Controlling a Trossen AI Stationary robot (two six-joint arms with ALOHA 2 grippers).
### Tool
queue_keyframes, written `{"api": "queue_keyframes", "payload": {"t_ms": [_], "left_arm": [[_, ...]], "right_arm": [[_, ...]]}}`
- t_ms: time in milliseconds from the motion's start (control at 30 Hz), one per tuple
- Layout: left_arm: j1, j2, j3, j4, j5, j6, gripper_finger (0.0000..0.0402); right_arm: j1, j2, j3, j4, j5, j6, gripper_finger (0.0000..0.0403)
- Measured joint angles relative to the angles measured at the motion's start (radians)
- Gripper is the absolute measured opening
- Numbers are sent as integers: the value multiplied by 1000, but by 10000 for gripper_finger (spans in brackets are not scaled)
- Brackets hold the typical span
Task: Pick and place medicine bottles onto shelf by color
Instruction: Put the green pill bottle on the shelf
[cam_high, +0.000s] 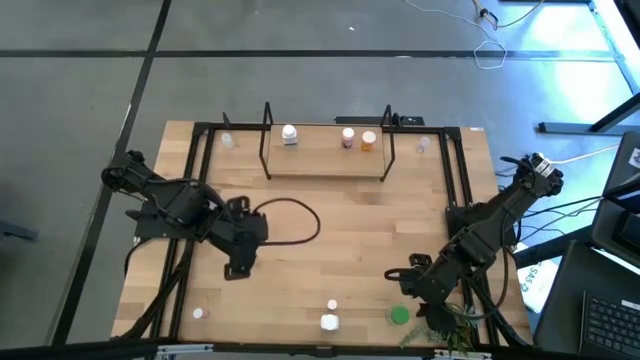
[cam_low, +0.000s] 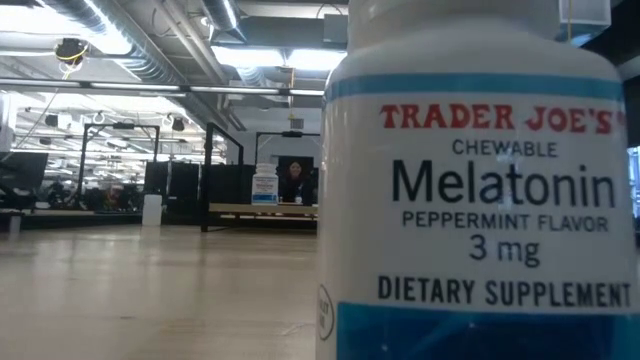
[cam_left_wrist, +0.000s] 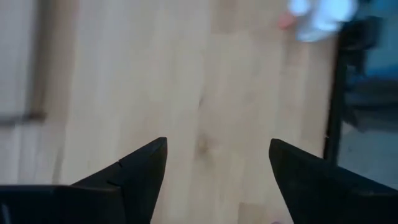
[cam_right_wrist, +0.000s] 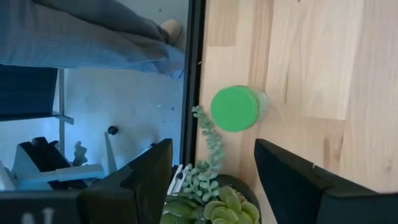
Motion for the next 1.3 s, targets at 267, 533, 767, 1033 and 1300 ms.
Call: {"api": "queue_keyframes", "payload": {"t_ms": [267,533,767,1033,1300], "left_arm": [[-5,0,0,124,150,240,276],[-5,0,0,136,192,274,276],[-5,0,0,136,192,274,276],[-3,0,0,136,191,274,276],[-3,0,0,137,191,274,276]], "right_arm": [[0,0,0,0,27,19,229],[0,0,0,-6,26,18,229],[0,0,0,-6,34,14,229],[13,0,0,-8,114,-64,229],[43,0,0,-5,113,-112,229]]}}
